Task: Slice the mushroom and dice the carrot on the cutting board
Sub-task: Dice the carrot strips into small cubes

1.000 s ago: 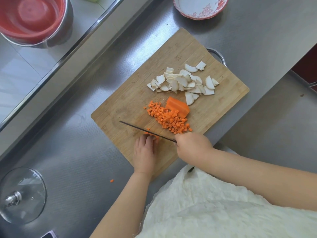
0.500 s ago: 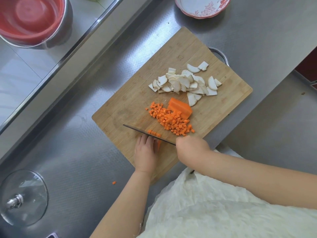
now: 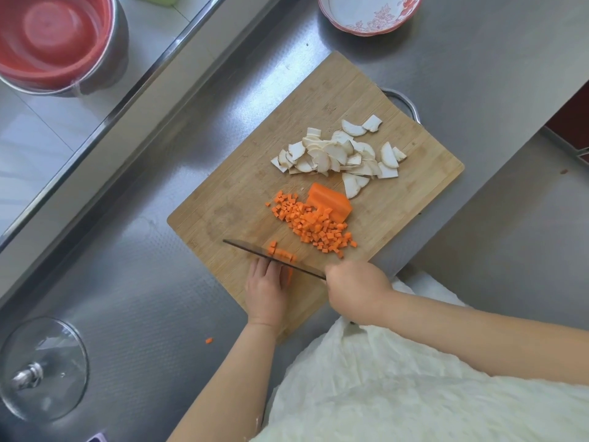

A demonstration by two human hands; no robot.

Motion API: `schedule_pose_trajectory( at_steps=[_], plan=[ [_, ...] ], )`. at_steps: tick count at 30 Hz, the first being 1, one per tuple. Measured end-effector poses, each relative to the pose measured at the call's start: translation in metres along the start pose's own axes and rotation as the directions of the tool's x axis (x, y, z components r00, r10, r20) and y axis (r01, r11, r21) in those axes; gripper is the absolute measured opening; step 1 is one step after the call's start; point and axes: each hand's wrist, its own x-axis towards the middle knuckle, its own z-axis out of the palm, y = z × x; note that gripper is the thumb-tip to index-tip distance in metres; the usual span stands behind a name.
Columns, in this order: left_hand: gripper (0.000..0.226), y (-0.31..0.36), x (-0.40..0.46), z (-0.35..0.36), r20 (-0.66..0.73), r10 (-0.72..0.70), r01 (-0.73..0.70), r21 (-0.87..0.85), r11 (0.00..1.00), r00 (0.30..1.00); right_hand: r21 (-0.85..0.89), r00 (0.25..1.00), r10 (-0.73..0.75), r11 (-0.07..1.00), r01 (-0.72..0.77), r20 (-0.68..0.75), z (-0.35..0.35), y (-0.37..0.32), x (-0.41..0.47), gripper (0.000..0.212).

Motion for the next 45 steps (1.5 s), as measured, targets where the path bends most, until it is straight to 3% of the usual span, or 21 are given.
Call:
schedule_pose_trajectory(
  at_steps=[15, 19, 24, 30, 34, 42, 45],
  plan=[
    [0.030, -0.002, 0.001, -0.002, -0.028, 0.048, -0.048, 0.000, 0.999, 0.998, -0.013, 0.989, 0.117, 0.993, -0.117, 0.094, -0.001, -0.015, 0.015, 0.025],
    [0.031, 0.000, 0.003, -0.004, -0.014, 0.034, -0.035, -0.022, 0.999, 0.999, 0.132, 0.985, 0.142, 0.979, -0.154, 0.096, -0.004, -0.008, 0.027, 0.021],
    [0.024, 0.002, 0.000, -0.006, 0.010, 0.023, -0.023, -0.047, 0.999, 1.000, 0.322, 0.985, 0.139, 0.932, -0.164, 0.099, 0.001, -0.003, 0.031, 0.033],
    [0.025, 0.004, -0.006, -0.009, 0.016, -0.018, 0.019, -0.037, 0.999, 1.000, 0.105, 0.998, 0.053, 0.993, -0.051, -0.019, 0.001, 0.001, 0.009, 0.017],
    [0.028, 0.002, -0.005, -0.009, 0.020, -0.033, 0.034, -0.030, 0.999, 0.999, 0.009, 0.999, -0.013, 1.000, 0.013, 0.030, 0.000, -0.003, -0.003, 0.013],
    [0.026, -0.005, -0.008, -0.005, -0.018, 0.005, -0.006, -0.026, 1.000, 1.000, -0.014, 0.994, 0.041, 0.999, -0.040, 0.098, -0.001, -0.012, 0.004, 0.024],
    [0.028, -0.004, -0.006, -0.005, -0.023, 0.010, -0.011, -0.036, 0.999, 1.000, -0.019, 0.991, 0.069, 0.998, -0.067, 0.119, -0.001, -0.017, 0.011, 0.015]
  ],
)
